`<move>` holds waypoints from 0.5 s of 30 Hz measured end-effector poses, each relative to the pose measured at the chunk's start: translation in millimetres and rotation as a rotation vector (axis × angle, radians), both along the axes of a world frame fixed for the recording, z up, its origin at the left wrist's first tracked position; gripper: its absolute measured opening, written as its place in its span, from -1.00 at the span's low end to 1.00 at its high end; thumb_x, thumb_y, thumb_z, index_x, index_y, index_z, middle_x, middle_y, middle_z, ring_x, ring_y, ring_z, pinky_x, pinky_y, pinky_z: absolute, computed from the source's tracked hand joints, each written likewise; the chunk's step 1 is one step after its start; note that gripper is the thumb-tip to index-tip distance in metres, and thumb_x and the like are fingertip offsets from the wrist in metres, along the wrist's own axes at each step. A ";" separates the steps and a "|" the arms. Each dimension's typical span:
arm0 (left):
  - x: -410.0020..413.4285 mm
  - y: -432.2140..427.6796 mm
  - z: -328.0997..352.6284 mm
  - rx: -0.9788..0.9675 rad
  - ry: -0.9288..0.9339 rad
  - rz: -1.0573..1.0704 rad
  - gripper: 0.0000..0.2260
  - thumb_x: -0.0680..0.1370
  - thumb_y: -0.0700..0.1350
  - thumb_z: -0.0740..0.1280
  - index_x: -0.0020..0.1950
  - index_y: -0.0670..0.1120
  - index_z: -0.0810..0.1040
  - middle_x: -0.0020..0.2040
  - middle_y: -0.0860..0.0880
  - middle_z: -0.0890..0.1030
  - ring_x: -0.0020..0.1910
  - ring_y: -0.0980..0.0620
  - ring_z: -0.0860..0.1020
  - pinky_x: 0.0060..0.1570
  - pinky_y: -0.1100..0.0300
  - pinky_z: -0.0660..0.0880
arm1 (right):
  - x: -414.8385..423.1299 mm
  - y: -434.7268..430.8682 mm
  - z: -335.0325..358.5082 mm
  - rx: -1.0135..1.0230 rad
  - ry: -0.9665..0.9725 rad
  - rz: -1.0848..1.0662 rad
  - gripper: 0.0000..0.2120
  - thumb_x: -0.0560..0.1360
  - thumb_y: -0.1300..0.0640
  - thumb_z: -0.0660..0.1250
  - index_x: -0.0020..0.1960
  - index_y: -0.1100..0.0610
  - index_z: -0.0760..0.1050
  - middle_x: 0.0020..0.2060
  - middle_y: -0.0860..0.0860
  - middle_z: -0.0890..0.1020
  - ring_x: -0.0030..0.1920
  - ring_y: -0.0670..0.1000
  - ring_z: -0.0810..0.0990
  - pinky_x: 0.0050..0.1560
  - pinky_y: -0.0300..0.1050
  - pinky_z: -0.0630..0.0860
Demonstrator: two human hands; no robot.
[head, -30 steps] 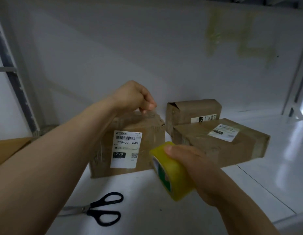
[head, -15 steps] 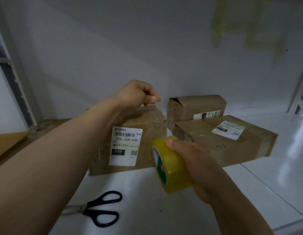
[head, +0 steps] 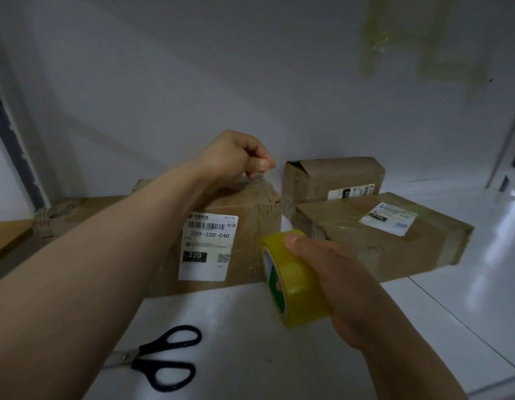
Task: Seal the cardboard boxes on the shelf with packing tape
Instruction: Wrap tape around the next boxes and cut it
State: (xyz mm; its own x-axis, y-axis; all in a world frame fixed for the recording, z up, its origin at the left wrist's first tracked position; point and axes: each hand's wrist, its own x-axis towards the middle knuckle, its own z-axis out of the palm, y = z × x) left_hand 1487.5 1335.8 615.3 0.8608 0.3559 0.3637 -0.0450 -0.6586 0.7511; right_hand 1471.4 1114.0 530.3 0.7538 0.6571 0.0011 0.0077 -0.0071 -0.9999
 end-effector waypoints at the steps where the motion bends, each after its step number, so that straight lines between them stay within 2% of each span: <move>1: 0.0 0.7 1.3 0.003 -0.009 -0.011 -0.82 0.56 -0.33 0.38 -0.15 -0.09 0.66 -0.07 -0.08 0.71 -0.35 0.24 0.55 -0.14 0.27 0.54 | -0.1 0.1 0.8 0.006 0.006 -0.005 -0.71 0.58 -0.07 0.28 -0.19 0.06 0.62 -0.38 -0.05 0.70 -0.39 -0.12 0.67 -0.24 -0.16 0.55; 3: -0.6 1.8 3.1 0.017 -0.012 -0.018 -0.83 0.55 -0.35 0.38 -0.14 -0.11 0.66 -0.06 -0.08 0.71 -0.42 0.28 0.52 -0.21 0.34 0.54 | -0.3 1.2 2.2 -0.006 0.012 -0.008 -0.66 0.58 -0.06 0.29 -0.28 0.07 0.63 -0.41 -0.07 0.69 -0.41 -0.14 0.66 -0.23 -0.14 0.55; 6: -2.0 0.5 3.8 0.036 -0.004 -0.012 -0.88 0.56 -0.35 0.38 -0.08 -0.18 0.66 0.02 -0.19 0.70 -0.43 0.28 0.50 -0.24 0.40 0.52 | -1.0 2.2 2.6 -0.008 0.017 -0.008 -0.73 0.59 -0.07 0.29 -0.19 0.06 0.57 -0.40 -0.09 0.69 -0.41 -0.14 0.66 -0.19 -0.11 0.55; 10: -1.7 -1.1 -0.4 0.014 0.039 0.025 -0.92 0.57 -0.31 0.38 0.00 -0.22 0.68 0.04 -0.19 0.71 -0.26 0.13 0.55 -0.31 0.38 0.53 | 0.2 2.5 -0.9 -0.001 0.040 -0.010 -0.79 0.59 -0.05 0.28 -0.11 0.05 0.55 -0.41 -0.08 0.69 -0.42 -0.14 0.66 -0.30 -0.17 0.58; 12: -0.2 -2.1 -1.7 0.007 0.057 0.022 -0.91 0.57 -0.29 0.39 -0.05 -0.15 0.68 0.03 -0.22 0.70 -0.20 0.09 0.58 -0.35 0.38 0.52 | 0.3 1.7 -1.8 0.012 0.059 -0.007 -0.82 0.59 -0.03 0.29 -0.07 0.05 0.55 -0.42 -0.08 0.68 -0.42 -0.13 0.66 -0.40 -0.27 0.57; 15: 0.8 -2.8 -3.5 0.025 0.057 0.017 -0.89 0.57 -0.30 0.40 -0.08 -0.13 0.67 0.04 -0.26 0.69 -0.14 0.02 0.58 -0.28 0.41 0.52 | 3.2 1.6 -5.0 0.020 0.055 -0.004 -0.81 0.60 -0.02 0.29 -0.10 0.06 0.56 -0.43 -0.08 0.68 -0.42 -0.13 0.66 -0.41 -0.28 0.56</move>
State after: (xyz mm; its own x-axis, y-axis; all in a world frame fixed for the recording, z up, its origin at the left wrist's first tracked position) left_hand 1488.3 1333.0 611.8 0.8741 0.3624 0.3235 0.0090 -0.6779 0.7351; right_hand 1474.6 1115.6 525.3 0.7558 0.6542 -0.0276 -0.0476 0.0129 -0.9988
